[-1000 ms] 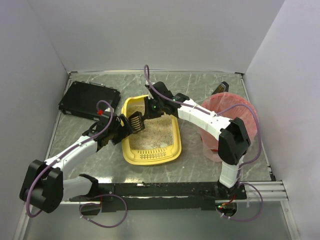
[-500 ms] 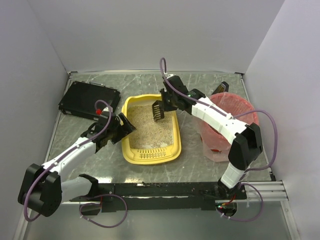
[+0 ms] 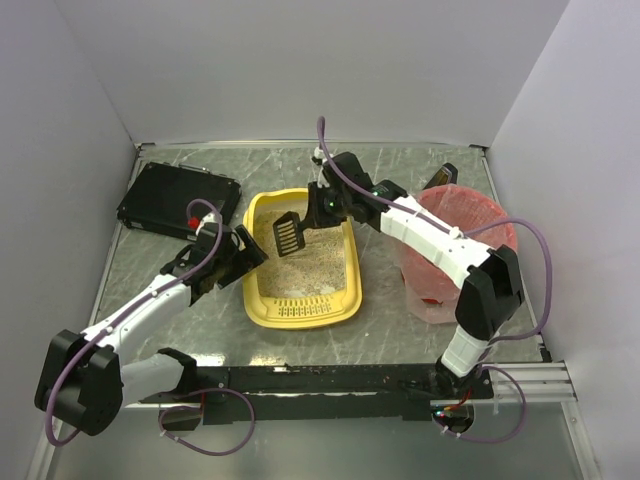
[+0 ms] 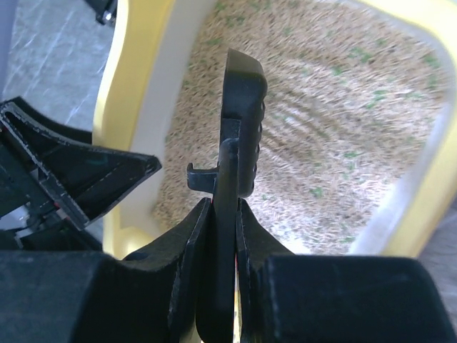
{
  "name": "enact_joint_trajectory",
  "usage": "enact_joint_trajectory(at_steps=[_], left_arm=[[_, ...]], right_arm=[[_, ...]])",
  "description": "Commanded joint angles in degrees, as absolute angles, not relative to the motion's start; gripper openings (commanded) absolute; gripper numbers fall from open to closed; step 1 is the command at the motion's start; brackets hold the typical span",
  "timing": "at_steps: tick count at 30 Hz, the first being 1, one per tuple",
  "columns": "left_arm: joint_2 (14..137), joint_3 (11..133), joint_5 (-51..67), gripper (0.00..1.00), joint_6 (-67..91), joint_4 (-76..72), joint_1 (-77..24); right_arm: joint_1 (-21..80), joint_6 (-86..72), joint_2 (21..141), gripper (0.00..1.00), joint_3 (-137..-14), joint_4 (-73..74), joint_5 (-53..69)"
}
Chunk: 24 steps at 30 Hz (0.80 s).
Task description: Clean the litter box
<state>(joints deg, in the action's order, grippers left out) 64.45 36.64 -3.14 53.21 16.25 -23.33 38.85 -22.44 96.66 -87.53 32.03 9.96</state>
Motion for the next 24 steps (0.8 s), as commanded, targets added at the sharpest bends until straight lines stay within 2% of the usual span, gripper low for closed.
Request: enact_joint_trajectory(at_steps=[1,3,10,13,14,24], left_arm=[[63.7,38.0,-7.3,0.97,53.1,16.7,-23.6],[62.8,38.3,-7.9,0.97,53.0,16.8,-23.6],[62.5,40.0,-9.7,0.97,51.4,19.5,-23.6],[62.2,40.4,-10.0,0.97,51.9,20.6,-23.6],[61.9,40.6,-11.5,0.97,52.0,22.1,-23.6],[51.3,51.8,-21.4,0.97,52.1,32.8,-23.5]], right_arm=[[38.7,-24.3,98.7,0.07,-87.0,30.8,14.1],[38.6,-24.3,98.9,0.27,-87.4,31.4,13.0],[38.6,-23.7,94.7,0.75,-86.8,33.4,7.3],[38.6,-22.6,92.3,0.79,-87.6,34.0,5.0],[38.6,-22.2,91.7,1.00,-88.7,34.7,4.0],[35.4,-23.8,82.8,1.00,-95.7,43.2,-14.3]])
